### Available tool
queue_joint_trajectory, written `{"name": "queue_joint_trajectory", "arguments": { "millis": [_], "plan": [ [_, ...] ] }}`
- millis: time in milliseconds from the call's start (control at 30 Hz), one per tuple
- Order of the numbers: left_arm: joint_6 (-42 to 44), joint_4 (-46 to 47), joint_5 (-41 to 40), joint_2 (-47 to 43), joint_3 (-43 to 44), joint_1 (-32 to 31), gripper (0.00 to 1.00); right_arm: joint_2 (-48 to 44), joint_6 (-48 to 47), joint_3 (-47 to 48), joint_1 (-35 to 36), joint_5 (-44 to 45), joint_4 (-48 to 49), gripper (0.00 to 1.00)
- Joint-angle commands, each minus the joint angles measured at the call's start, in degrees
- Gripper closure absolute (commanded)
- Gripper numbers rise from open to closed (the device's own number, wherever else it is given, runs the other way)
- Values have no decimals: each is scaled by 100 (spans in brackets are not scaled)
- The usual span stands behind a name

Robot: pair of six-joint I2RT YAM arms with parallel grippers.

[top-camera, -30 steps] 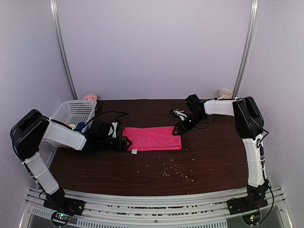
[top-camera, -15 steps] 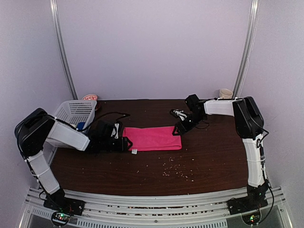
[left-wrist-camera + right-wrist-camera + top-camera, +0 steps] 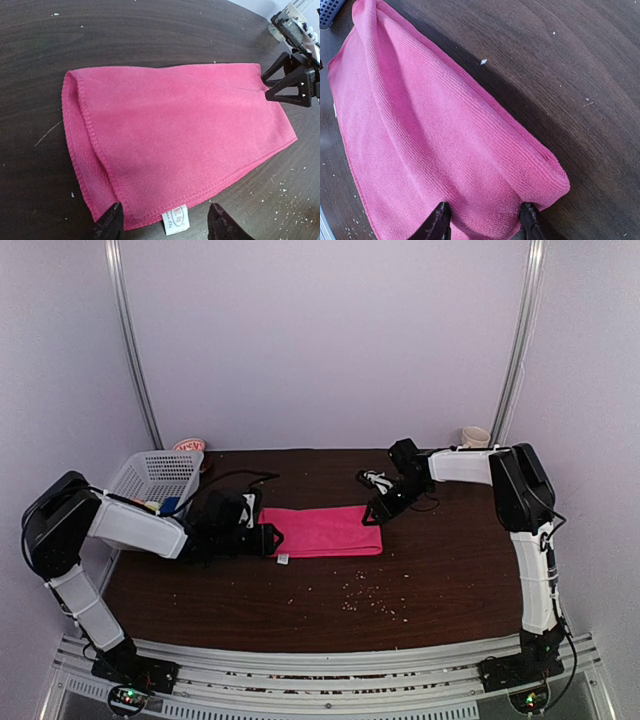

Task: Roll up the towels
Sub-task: Smooth out the towel at the center of the board.

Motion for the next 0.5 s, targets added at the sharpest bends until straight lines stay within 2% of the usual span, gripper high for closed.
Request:
{"name": "queue_joint_trajectory", "arguments": {
  "millis": [0, 233, 467],
  "plan": [
    [2, 50, -166, 292, 192, -5, 43, 175, -42, -25, 95, 151, -179, 52],
    [-12, 78, -174, 610, 271, -6, 45, 154, -50, -24, 95, 133, -197, 52],
    [-26, 87, -270, 571, 189, -6, 57, 188, -47, -24, 103, 137, -197, 52]
  ]
}}
